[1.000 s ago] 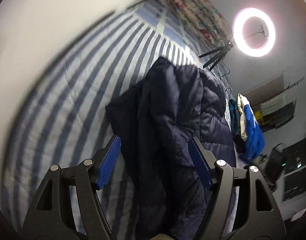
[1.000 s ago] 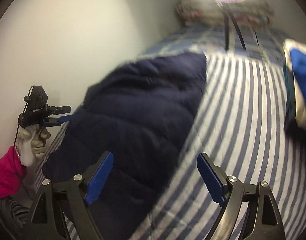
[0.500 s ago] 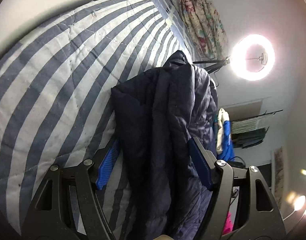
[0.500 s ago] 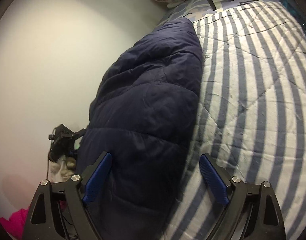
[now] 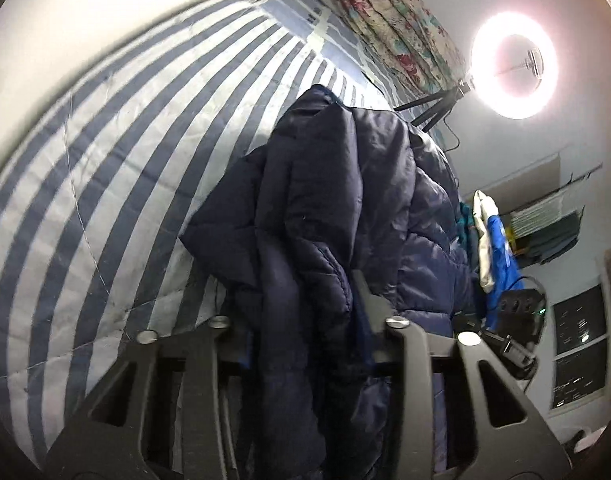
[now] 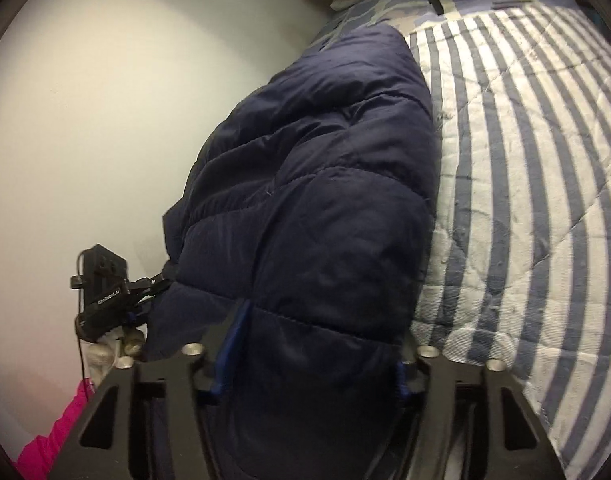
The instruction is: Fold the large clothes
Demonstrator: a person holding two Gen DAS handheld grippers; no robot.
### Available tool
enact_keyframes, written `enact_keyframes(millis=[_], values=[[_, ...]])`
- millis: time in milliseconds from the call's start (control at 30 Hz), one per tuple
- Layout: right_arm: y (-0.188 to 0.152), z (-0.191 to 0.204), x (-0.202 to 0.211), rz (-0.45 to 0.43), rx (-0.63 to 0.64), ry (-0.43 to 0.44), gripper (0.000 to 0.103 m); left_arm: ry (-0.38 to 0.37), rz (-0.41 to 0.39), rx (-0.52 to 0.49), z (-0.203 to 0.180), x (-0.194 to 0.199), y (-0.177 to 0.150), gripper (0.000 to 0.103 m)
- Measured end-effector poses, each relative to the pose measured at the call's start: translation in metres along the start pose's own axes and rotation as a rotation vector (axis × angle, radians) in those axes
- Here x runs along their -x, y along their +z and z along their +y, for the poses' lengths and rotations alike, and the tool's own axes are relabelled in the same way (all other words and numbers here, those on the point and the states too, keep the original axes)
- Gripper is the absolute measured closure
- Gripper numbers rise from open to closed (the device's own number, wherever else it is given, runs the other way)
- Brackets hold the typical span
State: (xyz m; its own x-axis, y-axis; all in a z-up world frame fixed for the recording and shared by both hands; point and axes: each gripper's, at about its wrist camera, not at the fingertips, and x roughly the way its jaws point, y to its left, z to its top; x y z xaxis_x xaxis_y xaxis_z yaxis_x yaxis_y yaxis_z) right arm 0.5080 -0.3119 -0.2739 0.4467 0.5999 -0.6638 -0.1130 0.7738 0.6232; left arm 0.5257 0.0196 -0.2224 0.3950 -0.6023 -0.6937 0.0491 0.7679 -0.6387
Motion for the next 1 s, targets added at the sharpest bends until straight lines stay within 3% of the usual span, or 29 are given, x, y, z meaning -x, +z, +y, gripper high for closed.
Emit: enact_keyframes(millis=[133,267,567,1000], values=[[0.004,0.030,0.007,0.003,0.090,-0.115,0.069,0.056,-0.037,-0.100,-0.024,0.007,-0.006,0.086],[0.007,0.060,0.013,0.009,0.177,-0.207,0.076,0.064,-0.064,-0.126,-0.035,0.016,-0.014,0.088],[-0.004,0.083,0.065,0.002,0.303,-0.328,0.079,0.026,-0.051,-0.209,-0.082,0.027,-0.035,0.090],[-0.009,0.062,0.181,-0.113,0.358,-0.425,0.080,-0.089,-0.063,-0.352,-0.200,0.022,-0.055,0.090]])
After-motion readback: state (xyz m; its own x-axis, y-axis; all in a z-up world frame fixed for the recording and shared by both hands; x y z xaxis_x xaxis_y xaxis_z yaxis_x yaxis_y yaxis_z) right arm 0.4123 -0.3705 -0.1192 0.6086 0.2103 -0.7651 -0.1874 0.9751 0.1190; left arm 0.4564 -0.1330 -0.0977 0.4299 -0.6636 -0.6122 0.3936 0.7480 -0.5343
